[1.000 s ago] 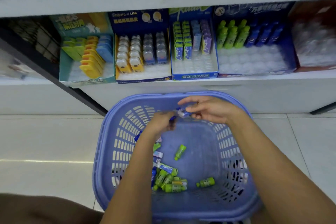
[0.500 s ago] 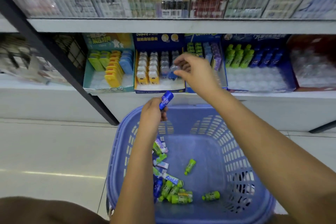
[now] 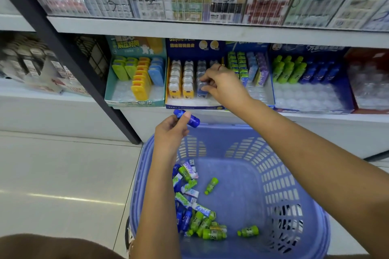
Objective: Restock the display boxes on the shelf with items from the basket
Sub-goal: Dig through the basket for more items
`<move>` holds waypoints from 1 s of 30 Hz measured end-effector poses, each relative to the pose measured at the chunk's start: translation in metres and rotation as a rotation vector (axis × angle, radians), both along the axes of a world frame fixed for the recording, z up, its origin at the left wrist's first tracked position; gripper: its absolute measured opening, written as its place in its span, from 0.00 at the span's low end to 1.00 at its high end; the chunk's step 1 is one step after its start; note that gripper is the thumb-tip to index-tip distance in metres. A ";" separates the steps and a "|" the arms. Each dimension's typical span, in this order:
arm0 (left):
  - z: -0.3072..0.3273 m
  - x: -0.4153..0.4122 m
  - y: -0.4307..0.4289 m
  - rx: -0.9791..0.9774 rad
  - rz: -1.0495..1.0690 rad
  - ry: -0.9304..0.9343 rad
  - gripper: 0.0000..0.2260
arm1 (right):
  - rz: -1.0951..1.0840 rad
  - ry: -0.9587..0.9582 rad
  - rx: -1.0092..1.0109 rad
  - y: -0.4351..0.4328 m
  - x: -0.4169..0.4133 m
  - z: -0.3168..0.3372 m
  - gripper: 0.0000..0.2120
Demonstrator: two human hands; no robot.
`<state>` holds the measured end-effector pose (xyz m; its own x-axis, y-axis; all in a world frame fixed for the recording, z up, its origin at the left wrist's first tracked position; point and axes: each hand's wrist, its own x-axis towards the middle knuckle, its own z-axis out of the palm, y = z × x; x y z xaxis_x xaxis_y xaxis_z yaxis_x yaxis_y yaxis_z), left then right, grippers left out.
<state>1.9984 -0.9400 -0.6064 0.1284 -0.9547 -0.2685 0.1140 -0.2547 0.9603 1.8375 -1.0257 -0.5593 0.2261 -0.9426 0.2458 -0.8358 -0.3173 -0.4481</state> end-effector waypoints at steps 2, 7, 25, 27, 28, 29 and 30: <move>0.001 -0.003 -0.001 0.048 -0.018 0.128 0.10 | 0.013 0.025 0.009 -0.001 0.002 0.000 0.10; 0.006 -0.004 -0.003 0.112 -0.073 0.391 0.14 | 0.029 0.095 0.018 -0.005 0.007 -0.003 0.10; 0.027 -0.026 0.012 -0.269 -0.081 -0.318 0.12 | 0.031 -0.654 0.437 0.067 -0.010 0.030 0.07; 0.028 -0.033 0.014 -0.292 -0.043 -0.338 0.12 | -0.011 -0.737 0.432 0.072 -0.014 0.029 0.06; 0.028 -0.037 0.014 -0.303 -0.021 -0.355 0.12 | -0.040 -0.785 0.432 0.074 -0.016 0.029 0.07; 0.029 -0.041 0.015 -0.317 -0.006 -0.383 0.12 | -0.069 -0.822 0.428 0.076 -0.019 0.028 0.07; 0.030 -0.045 0.015 -0.332 0.002 -0.416 0.13 | -0.094 -0.839 0.419 0.078 -0.022 0.027 0.07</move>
